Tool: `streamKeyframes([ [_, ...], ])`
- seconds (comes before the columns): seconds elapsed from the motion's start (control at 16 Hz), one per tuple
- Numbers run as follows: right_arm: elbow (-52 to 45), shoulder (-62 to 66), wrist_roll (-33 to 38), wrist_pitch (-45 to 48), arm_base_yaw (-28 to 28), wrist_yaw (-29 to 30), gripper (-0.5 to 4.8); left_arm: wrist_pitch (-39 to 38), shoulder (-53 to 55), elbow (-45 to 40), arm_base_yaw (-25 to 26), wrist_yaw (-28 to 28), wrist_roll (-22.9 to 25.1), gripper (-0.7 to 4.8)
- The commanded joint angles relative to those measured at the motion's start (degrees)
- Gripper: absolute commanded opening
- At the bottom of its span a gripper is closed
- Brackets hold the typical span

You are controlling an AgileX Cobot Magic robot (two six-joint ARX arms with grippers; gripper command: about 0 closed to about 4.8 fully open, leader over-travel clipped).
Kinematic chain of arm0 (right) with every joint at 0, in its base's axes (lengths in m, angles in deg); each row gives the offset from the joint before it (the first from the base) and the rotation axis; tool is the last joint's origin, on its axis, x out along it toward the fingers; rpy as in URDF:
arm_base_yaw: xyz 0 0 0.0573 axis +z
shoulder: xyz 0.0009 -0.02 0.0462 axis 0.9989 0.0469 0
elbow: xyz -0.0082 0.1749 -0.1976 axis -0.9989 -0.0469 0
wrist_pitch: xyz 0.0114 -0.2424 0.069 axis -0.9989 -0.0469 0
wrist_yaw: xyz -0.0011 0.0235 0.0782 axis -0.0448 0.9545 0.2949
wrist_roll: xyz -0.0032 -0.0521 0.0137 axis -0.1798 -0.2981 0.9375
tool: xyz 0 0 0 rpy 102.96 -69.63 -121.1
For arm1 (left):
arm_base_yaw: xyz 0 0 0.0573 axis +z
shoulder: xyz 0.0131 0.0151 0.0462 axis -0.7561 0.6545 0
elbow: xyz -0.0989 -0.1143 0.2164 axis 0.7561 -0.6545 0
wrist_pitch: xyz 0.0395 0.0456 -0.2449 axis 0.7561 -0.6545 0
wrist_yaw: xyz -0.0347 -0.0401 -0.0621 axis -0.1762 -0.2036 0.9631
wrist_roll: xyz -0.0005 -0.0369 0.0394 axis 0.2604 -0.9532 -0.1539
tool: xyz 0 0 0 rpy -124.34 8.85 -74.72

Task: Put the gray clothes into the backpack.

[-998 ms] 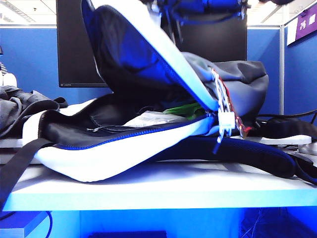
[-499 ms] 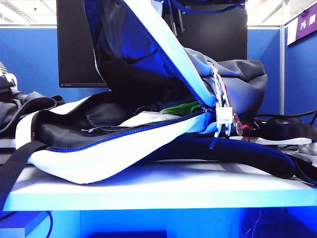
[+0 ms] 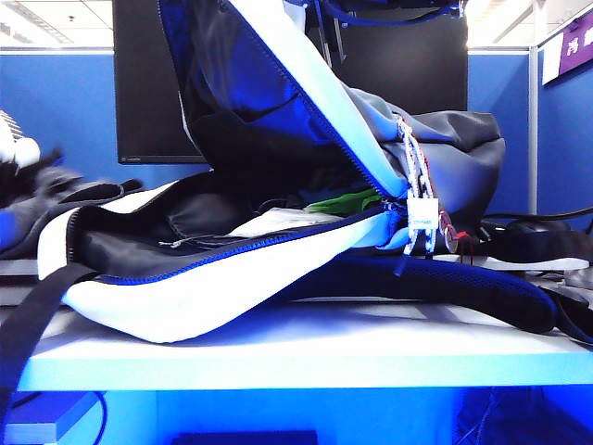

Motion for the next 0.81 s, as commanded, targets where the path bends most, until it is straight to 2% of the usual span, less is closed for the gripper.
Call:
streamKeyframes([
  [0.06,0.8,-1.2,-0.3,5.4,0.2,-0.4,-0.01,-2.0,-11.2,0.2,-0.4,12.3,1.0,-0.05],
  [0.12,0.8,-1.2,-0.6,5.9,0.0,-0.4,-0.01,-4.7,-14.8,0.2,-0.4,14.4,1.7,-0.05],
  [0.31,0.8,-1.2,-0.6,9.6,-0.5,-2.4,-0.01,-20.7,-28.1,0.2,-0.4,19.9,5.9,-0.05],
  [0.37,0.8,-1.2,-0.6,11.2,-1.1,-4.6,-0.01,-29.3,-33.9,0.2,-0.5,23.6,7.0,-0.05],
  [0.5,0.8,-1.2,-0.6,11.3,-1.3,-7.0,-0.01,-35.7,-38.9,0.2,-0.5,27.9,7.1,-0.05],
  [0.56,0.8,-1.1,-0.7,11.3,-1.4,-8.4,-0.01,-38.5,-42.2,0.2,-0.6,34.3,5.5,-0.05],
  [0.62,0.8,-1.1,-0.6,11.4,-1.4,-9.4,-0.01,-41.7,-43.6,0.2,-1.2,38.5,5.2,-0.05],
  [0.75,0.8,-1.1,-0.3,11.3,-1.4,-9.1,-0.01,-47.9,-44.1,0.0,-5.9,38.7,7.8,-0.05],
  [0.81,0.8,-1.2,0.1,11.5,-0.9,-7.8,-0.01,-46.6,-43.4,-1.4,-11.3,35.1,10.2,-0.05],
])
